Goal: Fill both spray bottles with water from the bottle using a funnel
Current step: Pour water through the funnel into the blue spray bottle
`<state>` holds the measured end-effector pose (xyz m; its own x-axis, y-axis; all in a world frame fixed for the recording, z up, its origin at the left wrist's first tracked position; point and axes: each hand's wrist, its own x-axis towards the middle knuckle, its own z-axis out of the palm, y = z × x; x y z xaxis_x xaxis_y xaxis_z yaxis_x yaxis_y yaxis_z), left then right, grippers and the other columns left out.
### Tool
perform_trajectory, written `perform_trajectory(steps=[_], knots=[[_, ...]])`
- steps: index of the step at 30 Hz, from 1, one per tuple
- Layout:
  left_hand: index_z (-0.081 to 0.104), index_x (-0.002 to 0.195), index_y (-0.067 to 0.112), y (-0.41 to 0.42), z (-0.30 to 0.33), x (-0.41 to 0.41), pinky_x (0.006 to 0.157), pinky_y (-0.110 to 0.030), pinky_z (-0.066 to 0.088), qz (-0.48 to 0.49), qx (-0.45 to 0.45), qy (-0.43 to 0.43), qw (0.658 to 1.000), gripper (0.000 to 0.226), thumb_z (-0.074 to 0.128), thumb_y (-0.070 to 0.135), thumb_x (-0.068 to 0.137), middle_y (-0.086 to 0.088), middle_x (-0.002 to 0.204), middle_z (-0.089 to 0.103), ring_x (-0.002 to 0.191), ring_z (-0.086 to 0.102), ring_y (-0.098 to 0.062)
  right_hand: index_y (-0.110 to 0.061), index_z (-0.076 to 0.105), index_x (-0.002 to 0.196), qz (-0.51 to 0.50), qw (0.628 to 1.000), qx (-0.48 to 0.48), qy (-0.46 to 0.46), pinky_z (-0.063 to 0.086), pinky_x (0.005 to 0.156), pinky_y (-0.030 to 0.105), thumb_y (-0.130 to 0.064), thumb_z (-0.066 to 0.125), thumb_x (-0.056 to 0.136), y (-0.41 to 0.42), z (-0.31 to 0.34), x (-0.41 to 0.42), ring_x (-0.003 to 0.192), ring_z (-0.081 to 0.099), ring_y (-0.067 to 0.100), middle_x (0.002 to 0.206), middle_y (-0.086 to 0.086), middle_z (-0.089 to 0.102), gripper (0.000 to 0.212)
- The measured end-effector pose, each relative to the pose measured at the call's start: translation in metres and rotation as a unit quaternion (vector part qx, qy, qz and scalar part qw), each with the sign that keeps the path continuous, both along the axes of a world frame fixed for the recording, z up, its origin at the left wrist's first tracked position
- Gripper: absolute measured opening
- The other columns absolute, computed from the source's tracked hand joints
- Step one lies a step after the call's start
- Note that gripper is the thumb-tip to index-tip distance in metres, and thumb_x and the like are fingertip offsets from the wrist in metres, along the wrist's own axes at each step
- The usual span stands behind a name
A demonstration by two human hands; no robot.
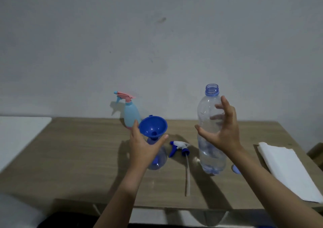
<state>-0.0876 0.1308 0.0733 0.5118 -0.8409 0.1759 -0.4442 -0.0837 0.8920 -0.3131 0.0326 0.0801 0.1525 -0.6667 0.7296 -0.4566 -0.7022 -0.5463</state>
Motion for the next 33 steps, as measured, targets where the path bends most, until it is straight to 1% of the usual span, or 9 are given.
perform_trajectory(steps=[5,8,9,12,16,20,22,28,33], knots=[[0.035,0.139,0.022,-0.001,0.004,-0.001,0.082,-0.014,0.032,-0.007,-0.025,0.024,0.999,0.082,0.079,0.039,0.072,0.012,0.124,0.047,0.108,0.041,0.0,-0.056,0.016,0.142,0.045,0.991,0.06,0.109,0.056,0.067,0.035,-0.046,0.081,0.056,0.019,0.025,0.01,0.077,0.06,0.007,0.115,-0.002,0.046,0.108],[0.033,0.14,0.023,-0.003,0.004,-0.001,0.07,-0.002,0.034,-0.02,-0.026,0.043,0.999,0.08,0.078,0.035,0.074,0.015,0.12,0.043,0.106,0.042,-0.001,-0.058,0.02,0.14,0.072,0.978,0.1,0.169,0.056,0.069,0.038,-0.045,0.083,0.053,0.03,0.035,0.013,0.07,0.06,0.008,0.107,-0.004,0.047,0.108],[0.03,0.141,0.023,-0.005,0.003,0.0,0.073,0.0,0.035,-0.021,-0.034,0.058,0.997,0.083,0.079,0.032,0.074,0.014,0.123,0.043,0.109,0.042,-0.001,-0.059,0.019,0.14,0.075,0.972,0.115,0.192,0.056,0.07,0.038,-0.046,0.084,0.053,0.033,0.038,0.013,0.069,0.06,0.009,0.106,-0.005,0.048,0.109],[0.025,0.145,0.022,-0.009,-0.002,0.0,0.085,-0.009,0.038,-0.028,-0.046,0.091,0.994,0.092,0.081,0.027,0.072,0.013,0.13,0.04,0.118,0.039,-0.002,-0.064,0.013,0.138,0.073,0.946,0.149,0.277,0.055,0.07,0.039,-0.047,0.084,0.055,0.039,0.045,0.015,0.072,0.059,0.012,0.104,-0.002,0.049,0.11],[0.033,0.14,0.021,-0.013,-0.007,0.004,0.08,-0.005,0.04,-0.029,-0.063,0.115,0.991,0.088,0.084,0.024,0.069,0.006,0.134,0.046,0.121,0.044,-0.008,-0.069,0.007,0.134,0.063,0.914,0.177,0.359,0.054,0.072,0.038,-0.051,0.078,0.052,0.041,0.055,0.02,0.078,0.058,0.016,0.099,-0.002,0.048,0.11],[0.037,0.137,0.022,-0.016,-0.01,0.005,0.095,-0.027,0.047,-0.035,-0.067,0.124,0.989,0.087,0.085,0.024,0.065,0.006,0.13,0.049,0.119,0.048,-0.011,-0.072,0.001,0.132,0.054,0.891,0.181,0.413,0.053,0.075,0.039,-0.056,0.072,0.05,0.039,0.063,0.025,0.086,0.059,0.021,0.096,-0.002,0.047,0.11],[0.039,0.134,0.023,-0.017,-0.01,0.006,0.095,-0.032,0.049,-0.042,-0.071,0.128,0.988,0.086,0.087,0.024,0.063,0.007,0.126,0.052,0.116,0.05,-0.011,-0.073,-0.003,0.131,0.058,0.878,0.182,0.439,0.053,0.076,0.038,-0.057,0.073,0.051,0.037,0.068,0.028,0.086,0.06,0.022,0.096,-0.002,0.048,0.111],[0.041,0.125,0.027,-0.015,-0.005,0.008,0.084,-0.016,0.046,-0.061,-0.067,0.135,0.987,0.077,0.087,0.022,0.063,0.017,0.111,0.053,0.101,0.053,0.002,-0.07,-0.004,0.131,0.05,0.854,0.167,0.491,0.051,0.069,0.035,-0.06,0.072,0.05,0.035,0.081,0.04,0.089,0.059,0.025,0.096,0.001,0.049,0.112],[0.038,0.133,0.021,-0.015,-0.005,0.01,0.089,-0.024,0.048,-0.073,-0.055,0.134,0.987,0.082,0.085,0.022,0.066,0.01,0.117,0.053,0.106,0.053,-0.006,-0.07,0.0,0.131,0.043,0.849,0.17,0.498,0.052,0.072,0.036,-0.054,0.076,0.051,0.03,0.084,0.044,0.093,0.06,0.024,0.097,0.001,0.051,0.111]])
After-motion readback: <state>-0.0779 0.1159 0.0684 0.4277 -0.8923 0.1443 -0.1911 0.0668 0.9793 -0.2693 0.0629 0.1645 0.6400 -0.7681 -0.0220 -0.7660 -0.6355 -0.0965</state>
